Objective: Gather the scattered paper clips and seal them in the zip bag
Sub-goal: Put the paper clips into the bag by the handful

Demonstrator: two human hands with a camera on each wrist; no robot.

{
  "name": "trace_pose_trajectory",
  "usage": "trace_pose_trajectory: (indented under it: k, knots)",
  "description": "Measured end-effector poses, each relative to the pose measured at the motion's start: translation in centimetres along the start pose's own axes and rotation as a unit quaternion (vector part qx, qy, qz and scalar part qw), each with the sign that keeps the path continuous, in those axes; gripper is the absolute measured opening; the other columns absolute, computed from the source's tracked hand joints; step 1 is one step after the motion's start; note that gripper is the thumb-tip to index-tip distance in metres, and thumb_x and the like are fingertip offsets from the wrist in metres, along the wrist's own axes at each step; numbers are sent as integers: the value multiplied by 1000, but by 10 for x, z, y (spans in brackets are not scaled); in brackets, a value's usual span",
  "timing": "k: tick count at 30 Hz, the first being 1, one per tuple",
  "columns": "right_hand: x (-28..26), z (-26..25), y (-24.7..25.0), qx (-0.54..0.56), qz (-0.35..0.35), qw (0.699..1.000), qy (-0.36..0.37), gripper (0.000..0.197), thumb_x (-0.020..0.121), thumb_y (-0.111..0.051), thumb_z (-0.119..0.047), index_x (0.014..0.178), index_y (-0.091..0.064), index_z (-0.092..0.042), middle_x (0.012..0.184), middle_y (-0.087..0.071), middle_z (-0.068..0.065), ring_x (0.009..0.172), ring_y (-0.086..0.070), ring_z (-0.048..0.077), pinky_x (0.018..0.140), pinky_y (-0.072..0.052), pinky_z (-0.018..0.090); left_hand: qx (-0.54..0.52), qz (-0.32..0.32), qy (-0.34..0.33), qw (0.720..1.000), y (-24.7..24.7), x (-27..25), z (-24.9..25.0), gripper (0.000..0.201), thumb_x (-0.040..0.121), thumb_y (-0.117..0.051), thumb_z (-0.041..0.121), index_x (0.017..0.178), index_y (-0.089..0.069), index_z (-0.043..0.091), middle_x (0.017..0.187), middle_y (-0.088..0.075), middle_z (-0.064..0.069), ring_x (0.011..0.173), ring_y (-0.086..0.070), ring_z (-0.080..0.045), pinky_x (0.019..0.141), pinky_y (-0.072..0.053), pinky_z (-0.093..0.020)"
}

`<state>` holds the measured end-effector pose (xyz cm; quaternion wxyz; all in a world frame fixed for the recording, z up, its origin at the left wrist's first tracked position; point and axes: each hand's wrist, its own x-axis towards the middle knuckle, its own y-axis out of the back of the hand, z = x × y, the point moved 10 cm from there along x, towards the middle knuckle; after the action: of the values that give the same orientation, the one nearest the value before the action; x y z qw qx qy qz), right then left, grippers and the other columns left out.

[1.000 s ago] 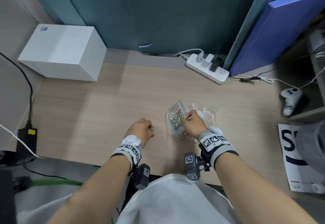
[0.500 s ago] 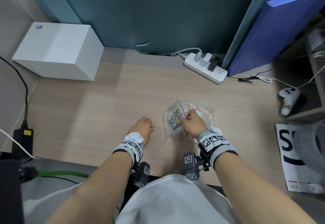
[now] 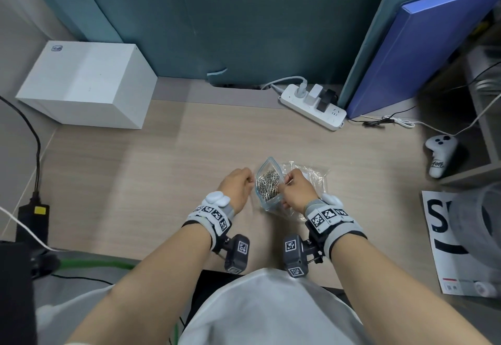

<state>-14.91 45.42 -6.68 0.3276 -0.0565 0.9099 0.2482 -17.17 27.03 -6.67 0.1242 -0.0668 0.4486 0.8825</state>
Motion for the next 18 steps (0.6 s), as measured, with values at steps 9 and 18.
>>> trace_pose_trajectory:
  k: [9,18]
  knots:
    - [5,-1,-4,2,-10,1000,5,14,97,-57,-16,92,-44,-20,82,-66,12,60,-65,30,75,-62,53,17,-58,72,996,11,-20,-44,50,61,-91,37,100,-61,30,98,-53,10,85,-58,-14,77,-50,-28]
    - [3,-1,-10,-6,-21,1000,11,9,97,-54,-18,96,-45,-19,82,-64,12,61,-65,30,72,-61,51,210,-162,29,964,-23,-66,-47,94,27,-78,80,100,-39,34,107,-37,10,89,-40,-14,83,-40,-32]
